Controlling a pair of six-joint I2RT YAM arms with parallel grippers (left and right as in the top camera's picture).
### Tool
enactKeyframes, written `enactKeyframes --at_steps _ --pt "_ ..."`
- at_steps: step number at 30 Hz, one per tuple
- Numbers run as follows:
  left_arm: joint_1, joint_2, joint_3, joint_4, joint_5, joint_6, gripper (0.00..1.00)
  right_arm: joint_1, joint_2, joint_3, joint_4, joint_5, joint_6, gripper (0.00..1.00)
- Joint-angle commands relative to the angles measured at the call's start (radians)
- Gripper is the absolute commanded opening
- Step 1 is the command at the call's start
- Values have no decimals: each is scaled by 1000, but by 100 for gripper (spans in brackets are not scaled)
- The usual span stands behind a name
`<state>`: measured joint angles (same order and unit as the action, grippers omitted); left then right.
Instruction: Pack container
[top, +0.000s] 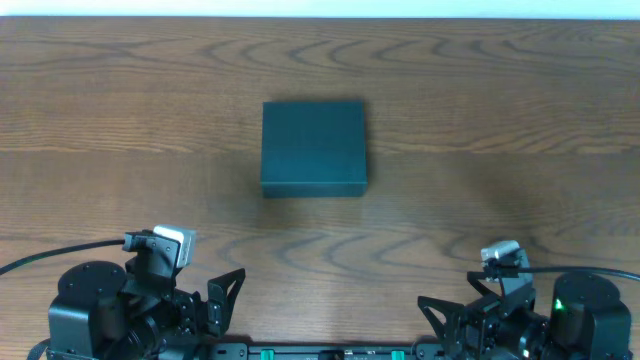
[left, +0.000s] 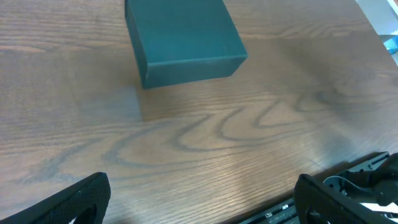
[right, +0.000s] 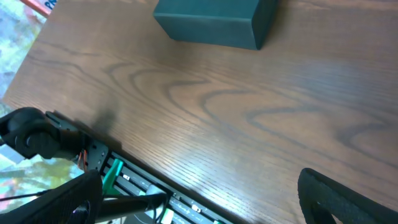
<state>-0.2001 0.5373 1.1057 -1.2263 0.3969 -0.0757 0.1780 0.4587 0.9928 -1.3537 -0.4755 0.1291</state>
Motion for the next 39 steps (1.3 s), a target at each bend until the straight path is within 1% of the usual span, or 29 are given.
enactKeyframes --at_steps 1,10,12,14,17,20,21,24,28,33,35,39 --pt "-3 -5 -4 -2 -13 -7 95 6 -5 -3 -2 1 20 99" --pt "-2 -6 -4 -2 -13 -6 95 6 -5 -3 -2 1 20 99" --pt "12 -23 -4 -15 -102 35 95 6 -5 -3 -2 1 20 99" --pt "30 -45 -8 -27 -180 36 95 6 -5 -3 -2 1 20 99" --pt "66 -107 -55 22 -271 71 95 6 -5 -3 -2 1 20 99" --pt "118 -216 -184 150 -277 156 95 6 -5 -3 -2 1 20 99" --pt "132 -249 -226 183 -274 165 95 6 -5 -3 -2 1 20 99" --pt "172 -358 -373 277 -265 166 95 6 -5 -3 -2 1 20 99" --pt "213 -468 -567 397 -195 166 95 6 -5 -3 -2 1 20 99" --pt "233 -519 -774 553 -115 165 95 6 -5 -3 -2 1 20 99" --pt "233 -534 -823 575 -102 157 95 6 -5 -3 -2 1 20 99" --pt "233 -534 -864 596 -89 158 95 6 -5 -3 -2 1 20 99"
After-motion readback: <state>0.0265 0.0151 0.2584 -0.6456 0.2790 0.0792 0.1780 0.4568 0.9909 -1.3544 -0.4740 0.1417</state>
